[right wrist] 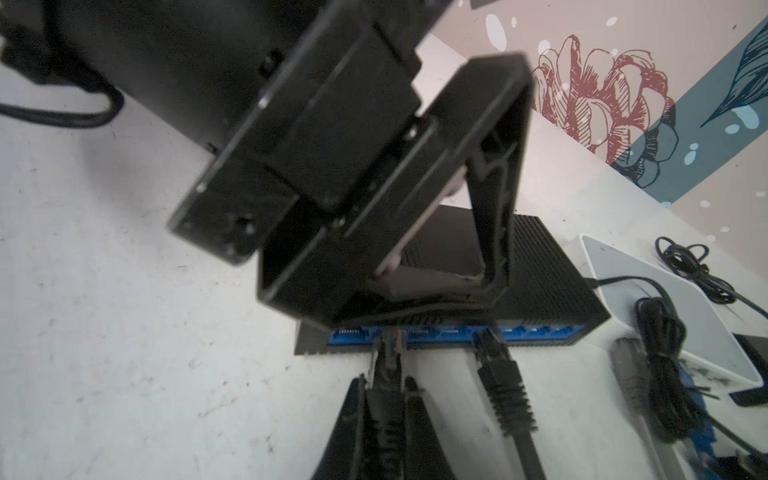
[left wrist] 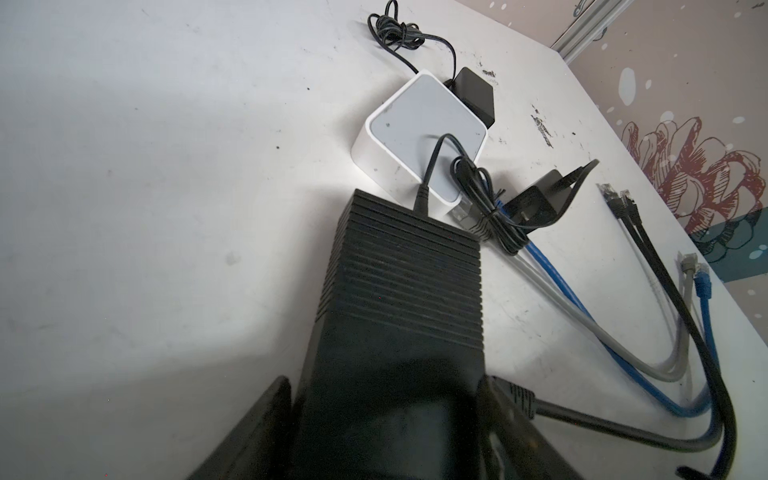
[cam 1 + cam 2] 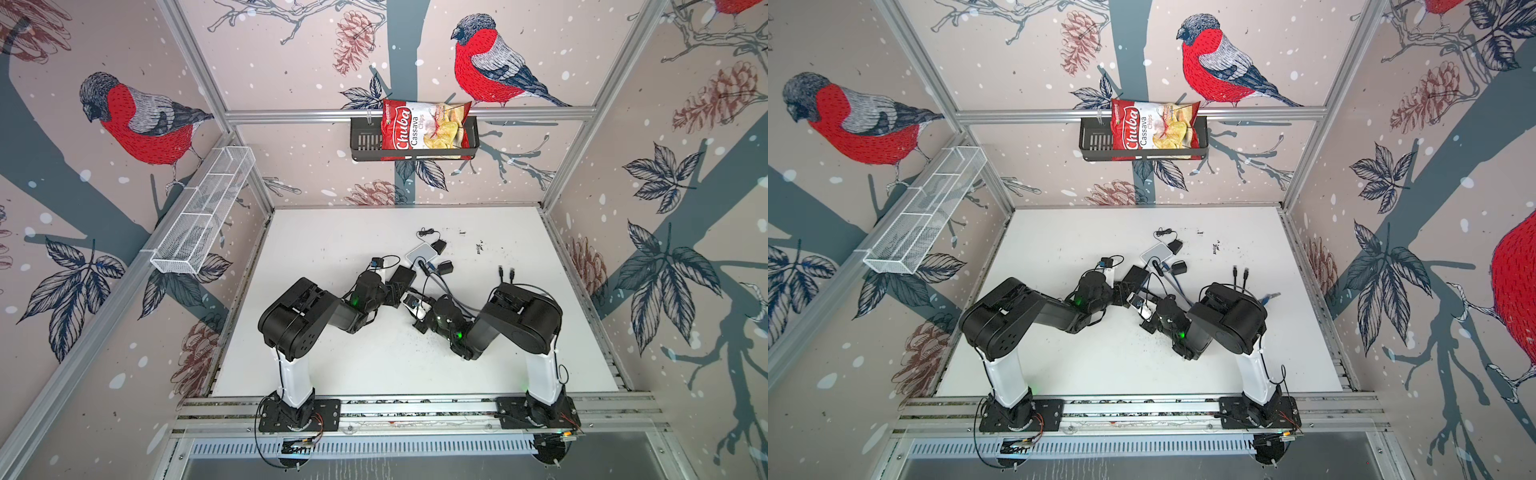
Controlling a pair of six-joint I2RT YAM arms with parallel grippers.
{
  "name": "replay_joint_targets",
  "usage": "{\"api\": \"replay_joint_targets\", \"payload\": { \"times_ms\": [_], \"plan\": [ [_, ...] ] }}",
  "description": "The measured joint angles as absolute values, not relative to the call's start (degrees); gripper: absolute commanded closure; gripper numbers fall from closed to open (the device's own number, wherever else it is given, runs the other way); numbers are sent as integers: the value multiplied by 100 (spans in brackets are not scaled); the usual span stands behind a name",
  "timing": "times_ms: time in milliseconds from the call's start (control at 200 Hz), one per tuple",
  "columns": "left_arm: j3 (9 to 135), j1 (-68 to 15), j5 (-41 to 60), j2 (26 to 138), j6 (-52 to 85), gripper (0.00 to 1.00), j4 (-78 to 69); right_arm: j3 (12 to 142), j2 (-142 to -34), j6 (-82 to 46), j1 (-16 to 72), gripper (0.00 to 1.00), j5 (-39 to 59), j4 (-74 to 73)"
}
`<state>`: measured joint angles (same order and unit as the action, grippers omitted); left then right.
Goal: Insert the plug into the switch port
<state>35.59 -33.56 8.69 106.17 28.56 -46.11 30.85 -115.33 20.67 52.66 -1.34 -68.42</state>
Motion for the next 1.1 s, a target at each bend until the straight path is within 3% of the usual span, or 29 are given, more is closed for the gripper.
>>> {"api": "replay_joint_targets", "payload": {
  "times_ms": [340, 1101],
  "plan": [
    [3763, -3573, 694, 10479, 2359, 33, -3935, 3094, -11159, 2097, 5269, 97, -21, -6066],
    [3662, -3776, 709, 10700, 2436, 33, -4578, 2858, -11450, 1981, 5260, 97, -137, -6995]
  ]
}}
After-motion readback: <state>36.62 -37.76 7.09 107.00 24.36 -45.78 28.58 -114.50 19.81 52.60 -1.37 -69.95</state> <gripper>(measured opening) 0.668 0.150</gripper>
